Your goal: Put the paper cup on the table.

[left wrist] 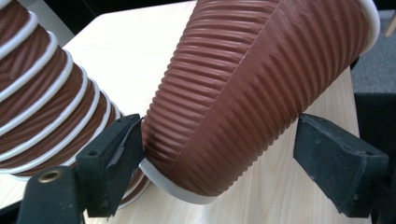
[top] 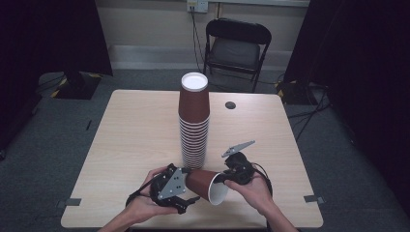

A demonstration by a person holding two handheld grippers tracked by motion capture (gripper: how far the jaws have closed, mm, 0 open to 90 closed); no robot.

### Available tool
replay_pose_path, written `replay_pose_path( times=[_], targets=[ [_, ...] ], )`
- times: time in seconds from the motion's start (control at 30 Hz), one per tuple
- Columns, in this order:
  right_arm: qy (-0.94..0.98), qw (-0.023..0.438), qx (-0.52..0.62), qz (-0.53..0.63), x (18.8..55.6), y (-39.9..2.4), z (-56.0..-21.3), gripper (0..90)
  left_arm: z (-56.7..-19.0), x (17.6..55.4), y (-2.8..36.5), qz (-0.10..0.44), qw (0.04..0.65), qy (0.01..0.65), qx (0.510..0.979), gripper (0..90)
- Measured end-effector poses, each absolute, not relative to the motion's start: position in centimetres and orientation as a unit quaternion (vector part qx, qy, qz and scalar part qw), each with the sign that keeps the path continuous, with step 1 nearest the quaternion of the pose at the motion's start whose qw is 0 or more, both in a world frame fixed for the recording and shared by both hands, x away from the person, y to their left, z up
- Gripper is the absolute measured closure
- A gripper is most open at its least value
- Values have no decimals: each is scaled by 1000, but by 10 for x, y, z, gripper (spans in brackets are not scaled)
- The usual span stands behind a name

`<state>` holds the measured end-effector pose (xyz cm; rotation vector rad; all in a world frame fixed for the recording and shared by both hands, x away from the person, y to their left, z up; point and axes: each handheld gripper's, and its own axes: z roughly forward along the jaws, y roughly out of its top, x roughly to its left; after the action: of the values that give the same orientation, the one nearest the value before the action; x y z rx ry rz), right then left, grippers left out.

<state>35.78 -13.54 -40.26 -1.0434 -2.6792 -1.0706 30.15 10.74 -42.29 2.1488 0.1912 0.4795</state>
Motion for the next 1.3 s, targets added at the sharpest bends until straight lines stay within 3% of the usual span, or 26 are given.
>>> replay_pose_path(
  times=[0.47, 0.57, 1.3],
  targets=[
    [-878, 49, -340, -333, 362, -130, -405, 873, -431, 303, 89, 215, 420, -1, 882, 100],
    [-878, 57, -338, -334, 363, -126, -406, 880, -432, 304, 84, 213, 422, -4, 881, 133],
    [-875, 77, -354, -322, 365, -103, -410, 882, -426, 298, 74, 222, 435, 7, 872, 66]
  ],
)
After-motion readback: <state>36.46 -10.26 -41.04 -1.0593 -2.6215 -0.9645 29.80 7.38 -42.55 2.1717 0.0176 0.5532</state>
